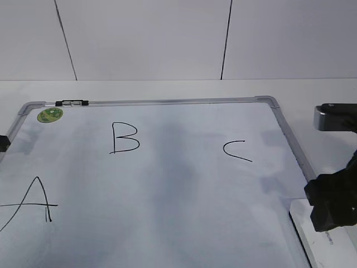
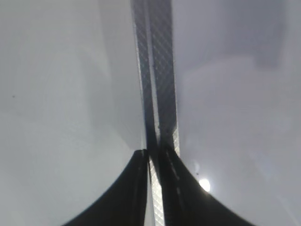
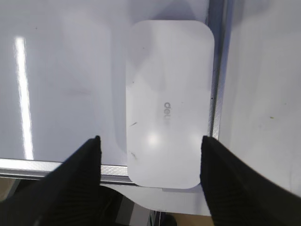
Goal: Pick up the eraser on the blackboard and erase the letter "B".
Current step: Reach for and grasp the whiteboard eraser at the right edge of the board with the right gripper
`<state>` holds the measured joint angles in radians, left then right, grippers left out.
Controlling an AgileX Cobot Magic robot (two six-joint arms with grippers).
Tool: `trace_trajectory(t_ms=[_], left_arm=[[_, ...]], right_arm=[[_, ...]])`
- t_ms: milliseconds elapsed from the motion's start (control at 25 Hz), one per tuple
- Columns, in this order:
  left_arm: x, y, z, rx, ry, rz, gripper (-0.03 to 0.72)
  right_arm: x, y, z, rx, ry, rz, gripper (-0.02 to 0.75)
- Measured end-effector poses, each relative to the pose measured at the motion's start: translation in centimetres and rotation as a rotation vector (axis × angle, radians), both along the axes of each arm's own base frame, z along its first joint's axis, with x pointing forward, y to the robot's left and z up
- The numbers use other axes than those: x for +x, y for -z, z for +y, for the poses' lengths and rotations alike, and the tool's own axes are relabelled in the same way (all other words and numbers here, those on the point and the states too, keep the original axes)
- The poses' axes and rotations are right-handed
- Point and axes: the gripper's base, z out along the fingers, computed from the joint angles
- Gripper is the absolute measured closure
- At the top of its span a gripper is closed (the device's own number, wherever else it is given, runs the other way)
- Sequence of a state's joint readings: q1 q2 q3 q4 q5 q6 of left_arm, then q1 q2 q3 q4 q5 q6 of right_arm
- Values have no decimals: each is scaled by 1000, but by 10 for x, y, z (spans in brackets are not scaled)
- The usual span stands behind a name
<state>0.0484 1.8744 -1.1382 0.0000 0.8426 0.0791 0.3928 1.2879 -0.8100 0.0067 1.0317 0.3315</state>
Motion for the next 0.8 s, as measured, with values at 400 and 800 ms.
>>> trace_trajectory(t_ms=[400,800], left_arm=[[0,0,-1,-16,-12,-1,620],[0,0,-2,-26,-17,-3,622]], right_arm=[[1,1,-1,-14,3,-3,144],[13,25,4,-51,16,85,72]])
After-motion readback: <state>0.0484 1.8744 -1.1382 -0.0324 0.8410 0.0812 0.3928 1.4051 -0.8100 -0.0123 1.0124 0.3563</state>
